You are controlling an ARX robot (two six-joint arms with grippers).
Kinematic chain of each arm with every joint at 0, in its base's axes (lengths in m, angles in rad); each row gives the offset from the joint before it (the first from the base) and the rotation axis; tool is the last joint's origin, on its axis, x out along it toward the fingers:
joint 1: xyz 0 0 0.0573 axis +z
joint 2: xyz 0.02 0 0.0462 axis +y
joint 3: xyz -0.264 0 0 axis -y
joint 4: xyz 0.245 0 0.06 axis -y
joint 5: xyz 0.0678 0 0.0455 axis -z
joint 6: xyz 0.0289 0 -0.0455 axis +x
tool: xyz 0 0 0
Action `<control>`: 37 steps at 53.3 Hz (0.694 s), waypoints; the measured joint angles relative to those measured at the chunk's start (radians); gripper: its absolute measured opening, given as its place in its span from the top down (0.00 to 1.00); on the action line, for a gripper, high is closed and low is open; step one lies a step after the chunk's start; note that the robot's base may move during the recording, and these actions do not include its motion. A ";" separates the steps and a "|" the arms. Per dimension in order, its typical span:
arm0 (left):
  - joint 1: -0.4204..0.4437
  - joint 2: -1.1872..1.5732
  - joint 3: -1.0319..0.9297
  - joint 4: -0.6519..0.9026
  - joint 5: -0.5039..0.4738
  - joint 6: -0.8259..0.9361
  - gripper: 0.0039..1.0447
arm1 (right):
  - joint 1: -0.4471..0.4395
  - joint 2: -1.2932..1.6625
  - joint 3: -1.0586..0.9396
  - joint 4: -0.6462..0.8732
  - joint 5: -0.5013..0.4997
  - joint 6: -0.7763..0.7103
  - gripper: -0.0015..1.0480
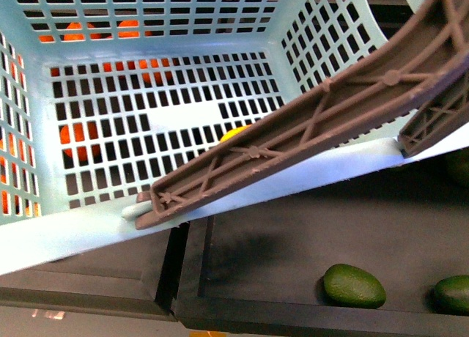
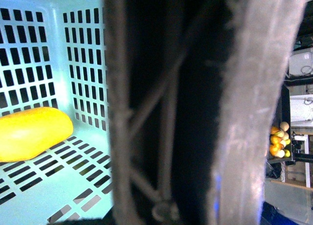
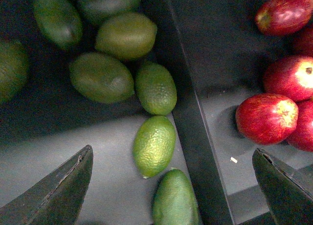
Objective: Pick mango and avocado into basket
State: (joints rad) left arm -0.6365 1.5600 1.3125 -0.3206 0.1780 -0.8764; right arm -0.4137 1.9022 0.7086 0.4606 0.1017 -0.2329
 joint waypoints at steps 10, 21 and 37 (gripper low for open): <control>-0.004 0.000 0.000 0.000 0.017 -0.004 0.88 | 0.017 0.221 0.165 0.002 -0.009 -0.251 0.08; -0.004 0.000 0.000 0.000 0.006 -0.003 0.88 | 0.062 0.375 0.330 -0.094 -0.008 -0.426 0.08; -0.004 0.000 0.000 0.000 0.008 -0.003 0.88 | 0.094 0.510 0.521 -0.222 -0.009 -0.518 0.08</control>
State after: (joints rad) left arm -0.6403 1.5600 1.3125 -0.3206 0.1864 -0.8795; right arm -0.3199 2.4123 1.2293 0.2390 0.0929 -0.7509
